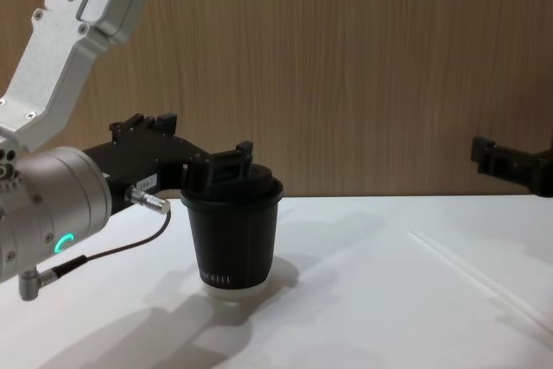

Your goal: Pick up the straw with one hand, pass it to the other hand, and insert it into the cup.

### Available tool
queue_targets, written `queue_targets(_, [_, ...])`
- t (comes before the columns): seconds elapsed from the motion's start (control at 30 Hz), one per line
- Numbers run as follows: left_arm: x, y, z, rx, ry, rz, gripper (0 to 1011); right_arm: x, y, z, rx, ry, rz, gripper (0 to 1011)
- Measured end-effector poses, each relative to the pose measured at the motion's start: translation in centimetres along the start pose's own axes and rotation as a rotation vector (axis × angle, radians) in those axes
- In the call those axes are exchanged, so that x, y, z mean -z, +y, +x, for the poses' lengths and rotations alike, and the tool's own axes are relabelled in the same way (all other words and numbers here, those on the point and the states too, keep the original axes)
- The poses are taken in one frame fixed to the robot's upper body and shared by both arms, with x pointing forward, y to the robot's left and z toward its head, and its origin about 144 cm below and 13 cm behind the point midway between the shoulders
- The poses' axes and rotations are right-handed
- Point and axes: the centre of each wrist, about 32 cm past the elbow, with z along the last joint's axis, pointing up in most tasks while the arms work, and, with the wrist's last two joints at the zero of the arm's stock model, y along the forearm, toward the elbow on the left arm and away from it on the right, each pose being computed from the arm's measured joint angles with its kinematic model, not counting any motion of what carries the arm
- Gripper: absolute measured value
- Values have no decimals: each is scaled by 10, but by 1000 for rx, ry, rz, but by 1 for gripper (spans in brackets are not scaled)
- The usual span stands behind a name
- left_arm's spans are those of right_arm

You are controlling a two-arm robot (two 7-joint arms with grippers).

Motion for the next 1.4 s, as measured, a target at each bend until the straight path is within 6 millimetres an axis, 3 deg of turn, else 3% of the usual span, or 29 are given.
queue_targets(1.4, [0,0,0,0,0,0,1003,0,0,0,0,0,0,1001])
